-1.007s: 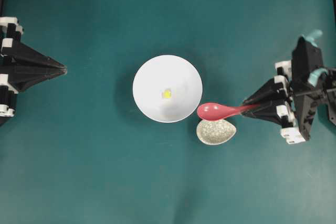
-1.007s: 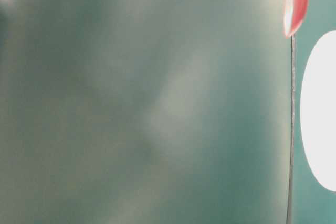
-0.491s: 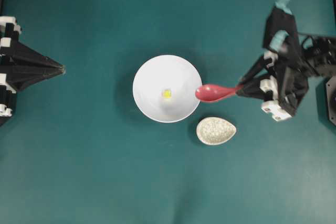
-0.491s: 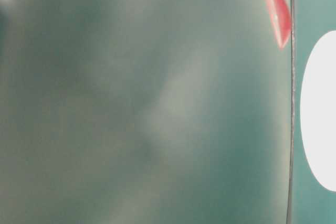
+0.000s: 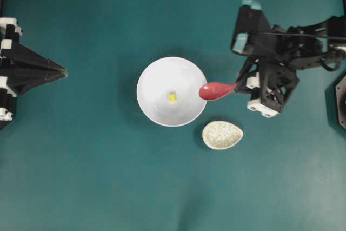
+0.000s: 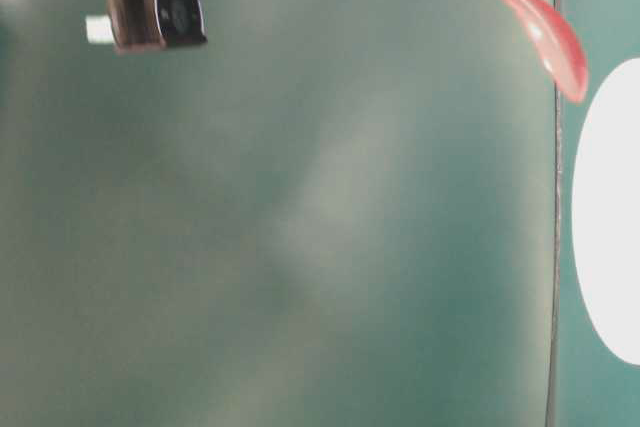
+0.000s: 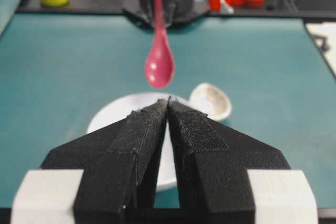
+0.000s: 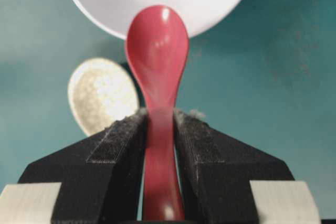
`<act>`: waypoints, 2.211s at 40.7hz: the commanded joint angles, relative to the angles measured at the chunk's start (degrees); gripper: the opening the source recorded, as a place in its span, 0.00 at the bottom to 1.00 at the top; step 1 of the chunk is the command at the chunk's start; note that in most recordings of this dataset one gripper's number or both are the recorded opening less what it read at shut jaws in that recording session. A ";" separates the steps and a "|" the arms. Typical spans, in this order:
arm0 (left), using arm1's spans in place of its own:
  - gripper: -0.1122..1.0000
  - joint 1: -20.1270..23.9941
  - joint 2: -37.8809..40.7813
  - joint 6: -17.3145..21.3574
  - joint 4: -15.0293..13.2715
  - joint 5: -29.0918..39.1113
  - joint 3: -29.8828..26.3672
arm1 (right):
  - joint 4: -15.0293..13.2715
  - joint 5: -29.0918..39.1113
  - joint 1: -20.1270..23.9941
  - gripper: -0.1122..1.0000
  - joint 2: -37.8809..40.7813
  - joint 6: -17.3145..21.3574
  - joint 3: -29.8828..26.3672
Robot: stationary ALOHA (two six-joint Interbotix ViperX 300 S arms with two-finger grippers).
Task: Scoop the yellow hexagonal prism block from the bowl with a spoon using the right arm.
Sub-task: 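Carry the spoon over the white bowl and lower its bowl inside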
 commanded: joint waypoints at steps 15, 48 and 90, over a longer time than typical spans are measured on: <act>0.20 0.09 0.26 -0.09 0.18 -0.26 -1.49 | -1.23 7.21 -0.18 0.31 5.71 0.18 -8.96; 0.20 0.00 0.18 0.00 0.18 -0.09 -1.49 | -5.63 14.77 -0.35 0.31 14.85 0.26 -19.78; 0.20 0.00 -0.88 0.00 0.18 1.85 -1.58 | -5.80 8.53 -0.35 0.31 22.76 0.09 -19.42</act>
